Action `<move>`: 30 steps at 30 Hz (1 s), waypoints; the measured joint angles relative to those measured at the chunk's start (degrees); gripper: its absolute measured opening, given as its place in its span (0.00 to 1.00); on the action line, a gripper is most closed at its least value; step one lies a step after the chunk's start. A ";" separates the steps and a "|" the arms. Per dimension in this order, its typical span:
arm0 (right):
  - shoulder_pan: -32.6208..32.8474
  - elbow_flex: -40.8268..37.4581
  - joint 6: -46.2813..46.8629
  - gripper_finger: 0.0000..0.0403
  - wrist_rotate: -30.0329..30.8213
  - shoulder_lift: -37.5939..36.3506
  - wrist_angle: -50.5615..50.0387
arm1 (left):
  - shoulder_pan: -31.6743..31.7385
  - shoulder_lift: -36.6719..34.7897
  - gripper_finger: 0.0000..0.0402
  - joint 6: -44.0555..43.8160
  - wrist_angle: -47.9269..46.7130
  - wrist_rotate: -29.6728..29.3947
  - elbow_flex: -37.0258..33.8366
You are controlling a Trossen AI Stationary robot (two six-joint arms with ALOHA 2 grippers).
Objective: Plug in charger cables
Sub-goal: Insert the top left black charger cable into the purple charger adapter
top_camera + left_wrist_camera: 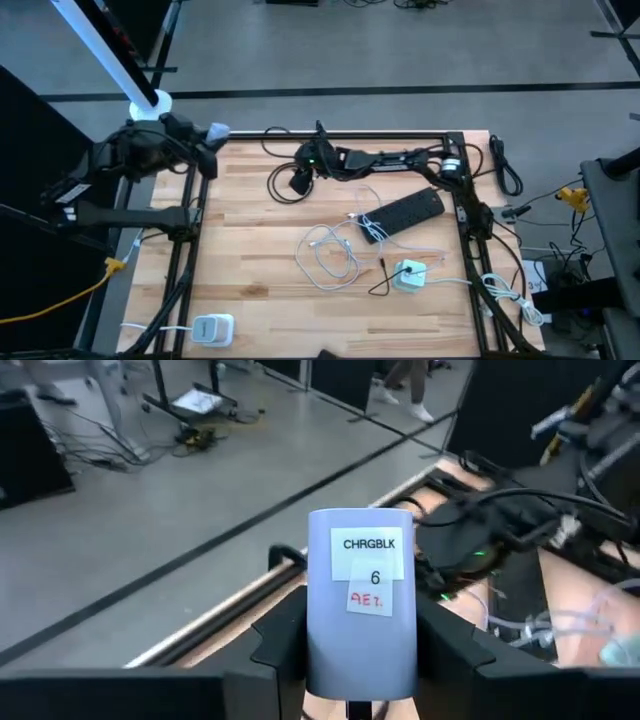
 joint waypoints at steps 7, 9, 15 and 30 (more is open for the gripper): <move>-0.04 13.05 0.39 0.41 3.81 7.73 -16.14 | 0.00 -3.52 0.30 -0.33 0.14 0.22 -5.23; -0.04 16.47 0.44 0.39 2.63 9.78 -20.63 | 0.00 -4.24 0.30 -0.38 0.15 0.24 -6.08; 0.04 21.71 1.17 0.34 -1.02 12.41 -39.31 | 0.00 -6.21 0.30 -0.40 0.31 0.24 -7.05; 3.79 21.61 7.33 0.29 -7.20 6.03 -55.65 | 0.00 -8.85 0.30 -1.13 0.16 0.78 -7.38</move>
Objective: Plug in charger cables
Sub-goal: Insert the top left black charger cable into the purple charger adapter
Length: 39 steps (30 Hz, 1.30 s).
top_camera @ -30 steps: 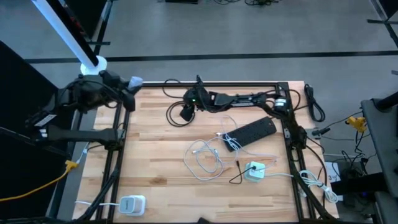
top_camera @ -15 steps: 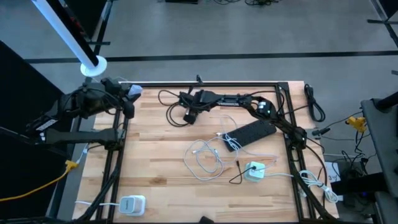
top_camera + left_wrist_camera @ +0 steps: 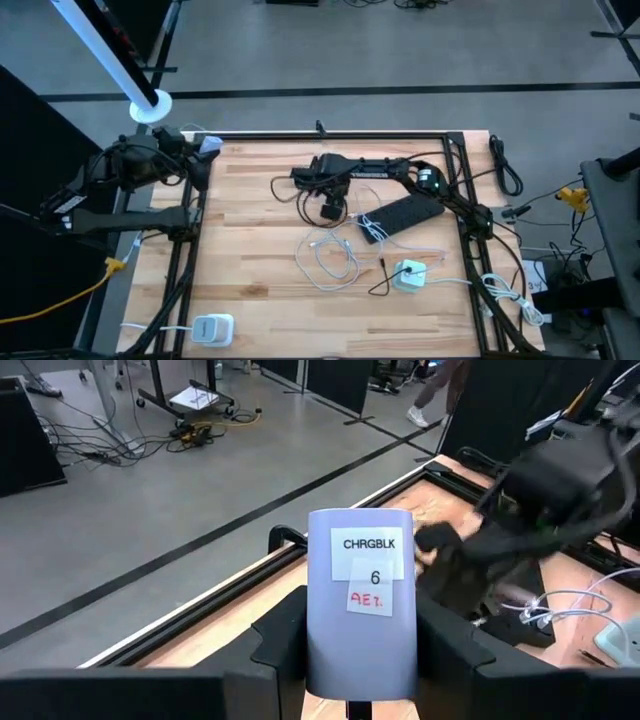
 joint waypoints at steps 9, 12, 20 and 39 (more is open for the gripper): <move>-2.14 -2.24 9.89 0.32 -2.27 -3.10 3.57 | -0.02 -0.10 0.30 0.93 -0.02 0.58 -0.11; -2.66 -4.94 10.92 0.29 -6.85 -3.09 4.83 | -0.02 -0.41 0.30 1.05 -0.10 0.58 -0.11; -4.27 -11.28 12.59 0.20 -8.17 -3.01 11.63 | -0.04 -1.09 0.30 3.44 -0.97 4.03 -0.11; -6.61 -11.76 12.50 0.30 -9.65 -3.65 16.28 | 0.00 -2.02 0.30 2.11 -3.03 6.93 -0.11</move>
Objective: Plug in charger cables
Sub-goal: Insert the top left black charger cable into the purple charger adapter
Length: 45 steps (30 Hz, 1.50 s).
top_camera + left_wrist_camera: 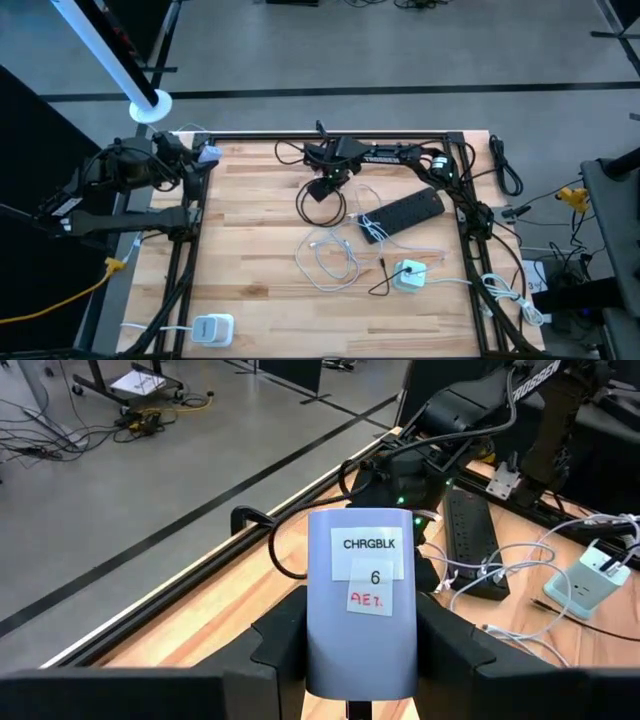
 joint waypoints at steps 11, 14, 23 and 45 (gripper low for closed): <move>-0.72 -0.72 -3.05 0.37 2.21 1.55 -0.88 | 0.00 0.17 0.30 -3.93 0.12 -0.49 0.00; -0.73 -0.86 -3.01 0.33 3.62 2.54 -1.17 | 0.00 0.17 0.30 -4.59 0.15 -0.50 0.00; -0.70 -0.88 -4.71 0.14 4.99 3.01 -1.02 | 0.00 0.21 0.30 -6.28 0.26 -0.67 -0.63; 6.69 -1.05 -44.21 0.04 6.13 -18.42 7.64 | -0.01 0.52 0.30 -3.44 27.13 10.14 -14.33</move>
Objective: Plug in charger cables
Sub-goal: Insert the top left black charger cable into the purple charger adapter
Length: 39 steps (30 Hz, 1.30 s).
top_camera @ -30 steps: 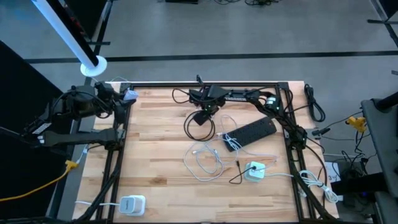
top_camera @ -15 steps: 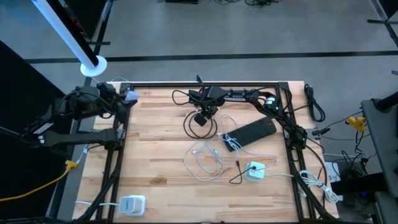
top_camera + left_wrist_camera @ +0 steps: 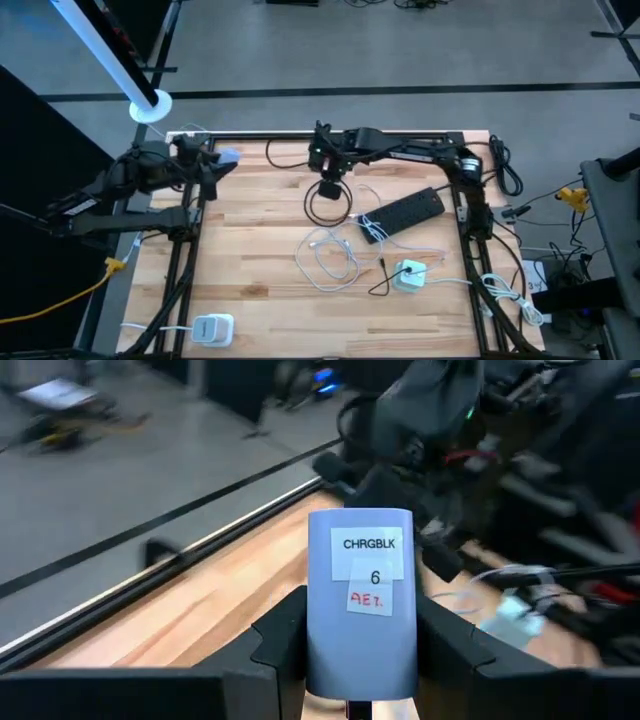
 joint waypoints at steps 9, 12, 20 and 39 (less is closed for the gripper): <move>7.33 0.07 -14.53 0.04 15.25 -6.15 11.94 | -0.04 1.42 0.30 -0.61 14.99 5.38 -9.01; 9.31 0.07 -18.50 0.04 19.88 -6.69 14.45 | -0.04 2.27 0.30 0.11 17.23 7.18 -9.76; 13.29 0.07 -31.12 0.04 29.17 -6.78 22.59 | 0.01 4.14 0.30 7.87 28.27 18.29 -10.04; 14.88 0.07 -55.51 0.04 33.50 -6.81 32.51 | 0.01 8.68 0.30 27.93 30.81 19.49 -9.03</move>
